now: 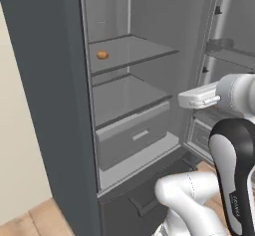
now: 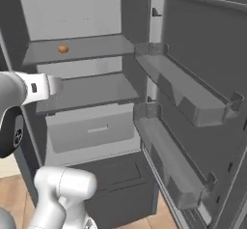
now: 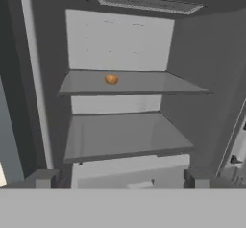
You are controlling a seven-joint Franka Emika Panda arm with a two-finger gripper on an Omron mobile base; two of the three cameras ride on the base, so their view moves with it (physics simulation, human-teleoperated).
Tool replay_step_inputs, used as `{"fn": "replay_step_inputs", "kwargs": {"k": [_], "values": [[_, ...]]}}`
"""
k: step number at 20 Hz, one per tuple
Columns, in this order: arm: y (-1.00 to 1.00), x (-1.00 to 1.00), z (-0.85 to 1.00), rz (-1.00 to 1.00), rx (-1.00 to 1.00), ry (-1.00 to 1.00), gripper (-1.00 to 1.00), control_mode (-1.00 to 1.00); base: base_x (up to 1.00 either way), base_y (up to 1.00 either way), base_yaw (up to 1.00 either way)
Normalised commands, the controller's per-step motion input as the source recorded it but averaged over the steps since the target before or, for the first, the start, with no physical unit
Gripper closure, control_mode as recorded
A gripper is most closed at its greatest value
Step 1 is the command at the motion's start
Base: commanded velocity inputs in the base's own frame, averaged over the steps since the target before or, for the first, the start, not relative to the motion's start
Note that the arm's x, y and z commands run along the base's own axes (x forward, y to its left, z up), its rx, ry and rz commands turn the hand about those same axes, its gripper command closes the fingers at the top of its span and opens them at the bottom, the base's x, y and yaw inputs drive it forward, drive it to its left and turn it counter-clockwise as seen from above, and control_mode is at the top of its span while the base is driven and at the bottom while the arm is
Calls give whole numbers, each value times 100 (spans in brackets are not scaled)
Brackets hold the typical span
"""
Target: Retrieve the tangerine and apple from the fridge and place them into the bowl on the dining table.
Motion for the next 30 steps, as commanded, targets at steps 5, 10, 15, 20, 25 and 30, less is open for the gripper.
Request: {"fn": "replay_step_inputs", "kwargs": {"k": [5, 10, 15, 20, 25, 30], "values": [[0, 0, 0, 0, 0, 0, -100, 100, 91, -1, 28], [0, 0, 0, 0, 0, 0, -100, 100, 89, -5, 29], [0, 0, 0, 0, 0, 0, -100, 100, 73, -20, 23], [0, 0, 0, 0, 0, 0, -100, 100, 51, -2, 6], [0, 0, 0, 0, 0, 0, -100, 100, 18, 0, 1], [0, 8, 0, 0, 0, 1, -100, -100, 6, 0, 1]]}}
